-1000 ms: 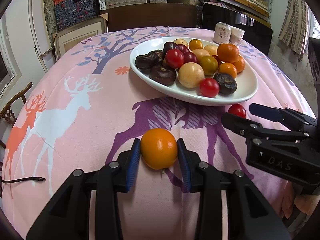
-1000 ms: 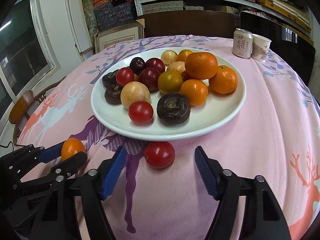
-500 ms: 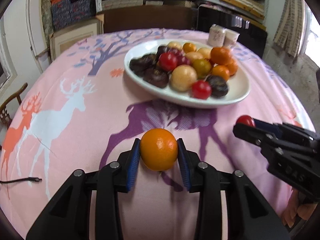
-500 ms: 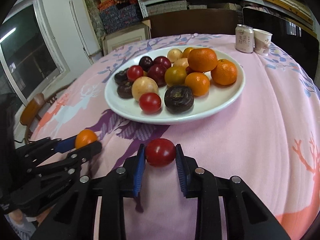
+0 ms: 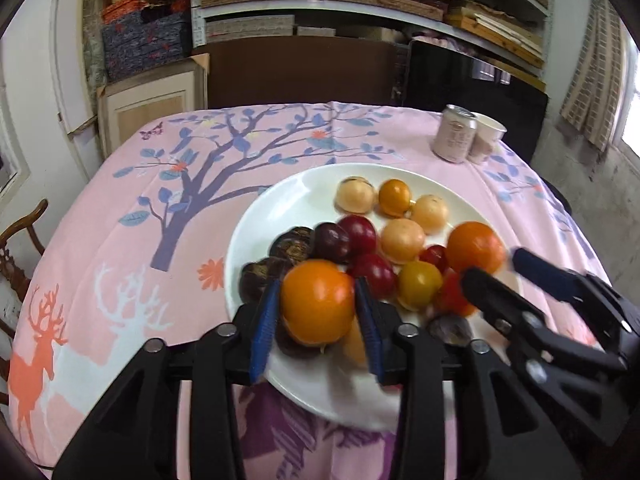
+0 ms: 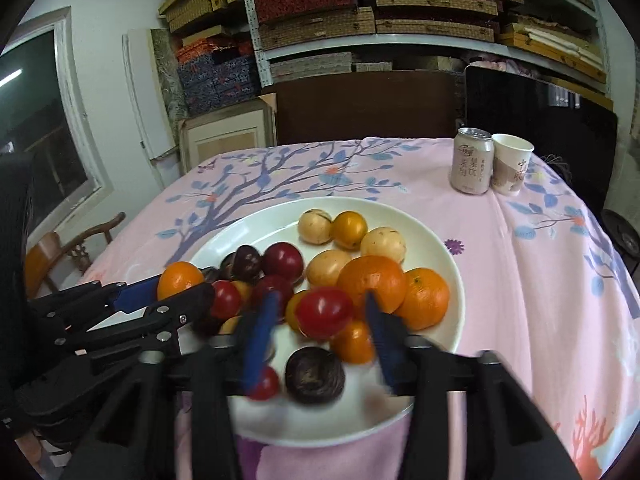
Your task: Organize fruits
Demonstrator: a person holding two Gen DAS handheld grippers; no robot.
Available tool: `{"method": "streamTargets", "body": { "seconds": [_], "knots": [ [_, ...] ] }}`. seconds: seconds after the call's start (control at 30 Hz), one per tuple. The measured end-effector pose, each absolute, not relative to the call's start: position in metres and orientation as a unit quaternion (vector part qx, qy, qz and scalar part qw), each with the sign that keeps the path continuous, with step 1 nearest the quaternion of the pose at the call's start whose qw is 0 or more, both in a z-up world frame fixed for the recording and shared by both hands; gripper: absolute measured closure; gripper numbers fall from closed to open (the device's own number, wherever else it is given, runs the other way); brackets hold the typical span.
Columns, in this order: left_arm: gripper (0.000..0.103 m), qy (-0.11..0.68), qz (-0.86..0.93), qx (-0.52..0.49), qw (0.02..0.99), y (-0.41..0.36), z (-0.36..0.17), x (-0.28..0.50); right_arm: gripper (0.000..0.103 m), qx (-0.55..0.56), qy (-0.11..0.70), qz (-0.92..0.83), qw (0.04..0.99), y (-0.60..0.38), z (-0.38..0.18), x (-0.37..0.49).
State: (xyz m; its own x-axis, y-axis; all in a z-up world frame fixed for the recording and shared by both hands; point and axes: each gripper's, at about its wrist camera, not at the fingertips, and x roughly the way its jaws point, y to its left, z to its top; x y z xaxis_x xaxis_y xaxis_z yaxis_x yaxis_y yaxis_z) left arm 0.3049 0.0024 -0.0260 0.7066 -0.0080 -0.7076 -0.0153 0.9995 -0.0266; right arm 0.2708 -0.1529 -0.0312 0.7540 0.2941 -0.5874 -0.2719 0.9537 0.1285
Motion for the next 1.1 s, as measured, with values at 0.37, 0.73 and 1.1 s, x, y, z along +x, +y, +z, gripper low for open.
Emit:
{"method": "streamTargets", "body": {
  "seconds": [0.37, 0.73, 1.1],
  "knots": [
    [0.008, 0.36, 0.009, -0.015, 0.933, 0.008, -0.024, 0.26, 0.013, 0.024, 0.285, 0.134, 0.949, -0.175, -0.031, 0.222],
    [0.004, 0.36, 0.012, 0.002, 0.933, 0.006, -0.032, 0.198, 0.003, 0.042, 0.279, 0.1, 0.954, -0.199, -0.038, 0.168],
    [0.004, 0.364, 0.014, 0.011, 0.931, 0.003, -0.038, 0.186, 0.003, 0.039, 0.284, 0.073, 0.955, -0.208, -0.045, 0.161]
  ]
}}
